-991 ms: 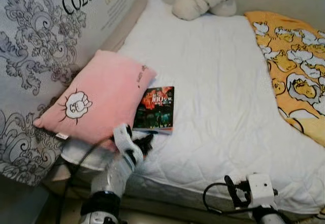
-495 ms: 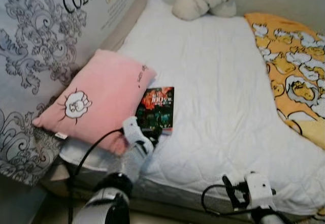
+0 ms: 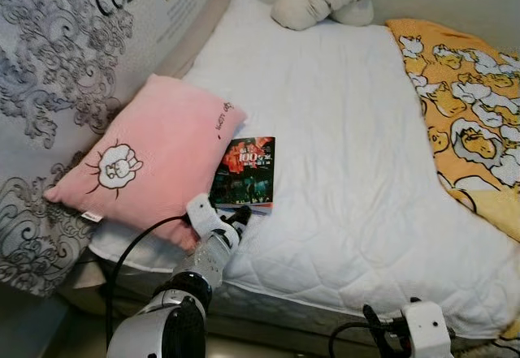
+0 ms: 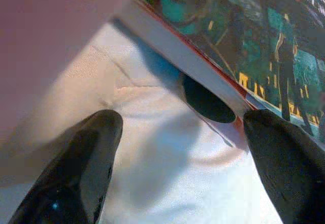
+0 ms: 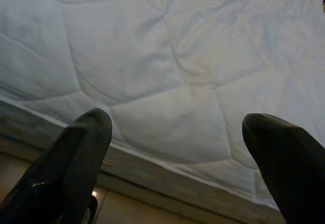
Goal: Clean up the room
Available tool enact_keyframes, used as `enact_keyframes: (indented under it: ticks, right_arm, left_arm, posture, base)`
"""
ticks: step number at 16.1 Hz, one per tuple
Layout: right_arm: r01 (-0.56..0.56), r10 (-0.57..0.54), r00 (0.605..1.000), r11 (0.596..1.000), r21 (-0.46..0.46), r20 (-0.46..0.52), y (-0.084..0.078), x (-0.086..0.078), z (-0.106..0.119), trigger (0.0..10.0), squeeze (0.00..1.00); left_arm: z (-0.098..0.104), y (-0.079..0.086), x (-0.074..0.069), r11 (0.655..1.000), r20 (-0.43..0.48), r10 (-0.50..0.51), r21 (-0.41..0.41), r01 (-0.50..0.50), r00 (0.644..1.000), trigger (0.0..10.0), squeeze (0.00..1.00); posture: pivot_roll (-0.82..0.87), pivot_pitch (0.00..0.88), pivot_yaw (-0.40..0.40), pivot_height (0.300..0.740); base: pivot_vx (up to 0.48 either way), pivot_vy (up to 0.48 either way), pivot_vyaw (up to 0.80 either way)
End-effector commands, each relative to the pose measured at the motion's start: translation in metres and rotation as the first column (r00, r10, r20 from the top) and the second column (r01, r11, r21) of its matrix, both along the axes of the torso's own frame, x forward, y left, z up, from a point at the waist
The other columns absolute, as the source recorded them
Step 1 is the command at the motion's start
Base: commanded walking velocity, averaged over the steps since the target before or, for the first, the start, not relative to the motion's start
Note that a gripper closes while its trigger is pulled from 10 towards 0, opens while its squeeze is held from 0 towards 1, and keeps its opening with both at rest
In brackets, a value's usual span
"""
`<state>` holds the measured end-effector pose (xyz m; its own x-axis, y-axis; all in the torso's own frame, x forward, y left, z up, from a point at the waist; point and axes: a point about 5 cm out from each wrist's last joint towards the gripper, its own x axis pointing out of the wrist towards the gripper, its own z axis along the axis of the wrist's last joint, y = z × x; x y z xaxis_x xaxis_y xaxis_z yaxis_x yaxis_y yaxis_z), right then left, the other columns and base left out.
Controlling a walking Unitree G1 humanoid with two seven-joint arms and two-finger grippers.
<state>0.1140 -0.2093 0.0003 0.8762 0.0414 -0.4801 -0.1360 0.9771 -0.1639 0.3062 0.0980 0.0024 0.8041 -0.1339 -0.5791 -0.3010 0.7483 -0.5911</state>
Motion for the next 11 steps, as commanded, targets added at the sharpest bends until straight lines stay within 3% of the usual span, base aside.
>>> enact_keyframes:
  ticks: [1,4,6,8,11]
  right_arm:
    - [0.009,-0.009,1.000,1.000,-0.016,0.001,-0.006,0.000,0.004,10.0,0.00]
    - [0.004,-0.004,1.000,0.999,0.042,0.004,-0.001,-0.006,0.010,10.0,0.00]
    - [-0.044,0.044,0.999,0.996,0.082,-0.006,0.009,-0.024,0.017,10.0,0.00]
    - [-0.020,0.023,0.999,0.997,0.075,-0.041,0.011,-0.035,0.015,10.0,0.00]
    - [-0.001,0.006,0.998,0.997,0.077,-0.065,0.013,-0.044,0.013,10.0,0.00]
  left_arm:
    - [0.004,-0.001,0.004,1.000,0.004,0.031,-0.003,-0.031,1.000,10.0,0.00]
    - [0.016,0.011,0.016,0.995,0.059,0.093,0.026,-0.095,0.994,10.0,0.00]
    - [0.035,0.014,0.032,0.994,0.139,0.065,0.077,-0.077,0.988,10.0,0.00]
    - [0.033,0.018,0.030,0.993,0.138,0.053,0.101,-0.067,0.989,10.0,0.00]
    - [0.011,0.019,0.010,0.991,0.107,-0.020,0.137,0.006,0.994,10.0,0.00]
  posture:
    - [-0.13,0.069,-0.136,0.732]
    - [-0.15,0.093,-0.141,0.732]
    - [-0.18,0.127,-0.126,0.732]
    - [-0.19,0.146,-0.102,0.732]
    - [-0.18,0.158,-0.085,0.732]
  base:
    - [0.000,0.000,0.00]
    - [0.000,0.000,0.00]
    - [0.000,0.000,0.00]
    - [0.000,0.000,0.00]
    - [0.000,0.000,0.00]
